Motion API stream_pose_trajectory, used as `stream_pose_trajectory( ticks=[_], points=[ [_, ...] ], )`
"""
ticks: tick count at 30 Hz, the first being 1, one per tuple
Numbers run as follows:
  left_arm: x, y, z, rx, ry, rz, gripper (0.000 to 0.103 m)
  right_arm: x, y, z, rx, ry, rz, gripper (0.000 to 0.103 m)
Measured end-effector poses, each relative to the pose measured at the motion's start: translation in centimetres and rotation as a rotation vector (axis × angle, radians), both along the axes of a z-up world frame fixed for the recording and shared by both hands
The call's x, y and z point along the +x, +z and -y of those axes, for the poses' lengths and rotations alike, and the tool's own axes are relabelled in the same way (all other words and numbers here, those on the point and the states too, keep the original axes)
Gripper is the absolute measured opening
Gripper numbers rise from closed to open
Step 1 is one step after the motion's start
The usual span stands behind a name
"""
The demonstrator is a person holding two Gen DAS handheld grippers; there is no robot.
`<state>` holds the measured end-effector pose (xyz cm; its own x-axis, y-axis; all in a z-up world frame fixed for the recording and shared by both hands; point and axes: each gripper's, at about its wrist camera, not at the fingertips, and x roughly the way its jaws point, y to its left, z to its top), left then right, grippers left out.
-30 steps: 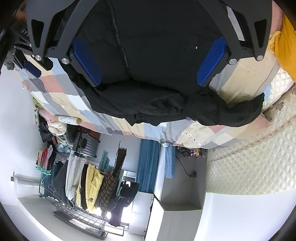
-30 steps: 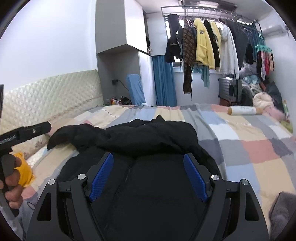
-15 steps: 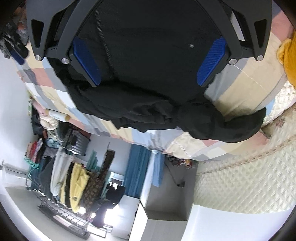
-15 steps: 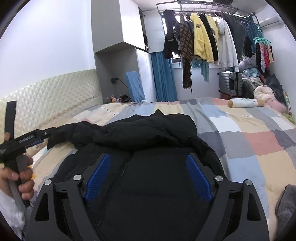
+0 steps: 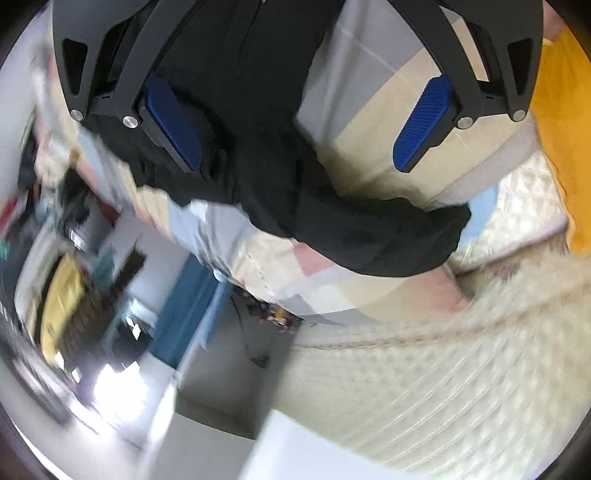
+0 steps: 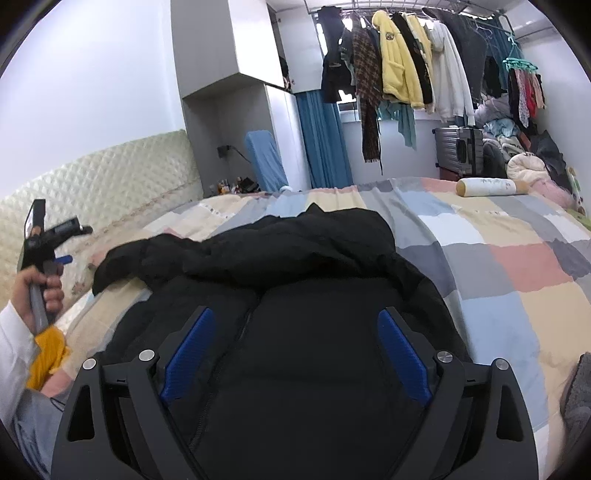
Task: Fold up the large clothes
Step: 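Release the sleeve from the right gripper and move the left gripper to the other cuff, then grasp the other sleeve cuff with the left gripper and lift it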
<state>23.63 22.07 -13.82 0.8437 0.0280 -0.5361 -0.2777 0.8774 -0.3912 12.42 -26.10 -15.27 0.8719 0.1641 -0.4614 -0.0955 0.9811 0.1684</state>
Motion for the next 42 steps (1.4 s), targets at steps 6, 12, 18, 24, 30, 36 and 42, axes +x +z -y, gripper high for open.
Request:
stream_pose_trajectory(
  ticks=[6,12,18,24,30,36,42],
  points=[
    [3.3,-3.5,-5.4,-0.200,0.070,-0.053,0.103,0.8,-0.5,-1.9,-0.076,-0.017,0.001,0.090],
    [4.8,-8.9,-12.5,-0.507,0.128,-0.058,0.103,1.8,-1.3,-2.8,-0.110,-0.044,-0.019,0.091],
    [6.4,-15.1,-18.5,-0.783,0.223,-0.043,0.102,3.0,-1.9,-3.8,-0.102,-0.081,-0.043,0.091],
    [9.9,-17.3,-20.8,-0.854,0.187,0.000,0.099,4.5,-3.0,-6.5,-0.120,-0.058,-0.086,0.091],
    [12.8,-18.1,-22.9,-0.885,0.190,0.037,0.097,5.9,-3.5,-7.7,-0.133,-0.083,-0.113,0.091],
    [12.9,-19.5,-25.4,-0.931,0.280,0.081,0.074,6.7,-2.7,-7.6,-0.116,-0.146,-0.103,0.091],
    [11.7,-18.7,-26.6,-0.856,0.308,0.092,0.020,6.9,-2.5,-7.3,-0.098,-0.165,-0.108,0.091]
  ],
)
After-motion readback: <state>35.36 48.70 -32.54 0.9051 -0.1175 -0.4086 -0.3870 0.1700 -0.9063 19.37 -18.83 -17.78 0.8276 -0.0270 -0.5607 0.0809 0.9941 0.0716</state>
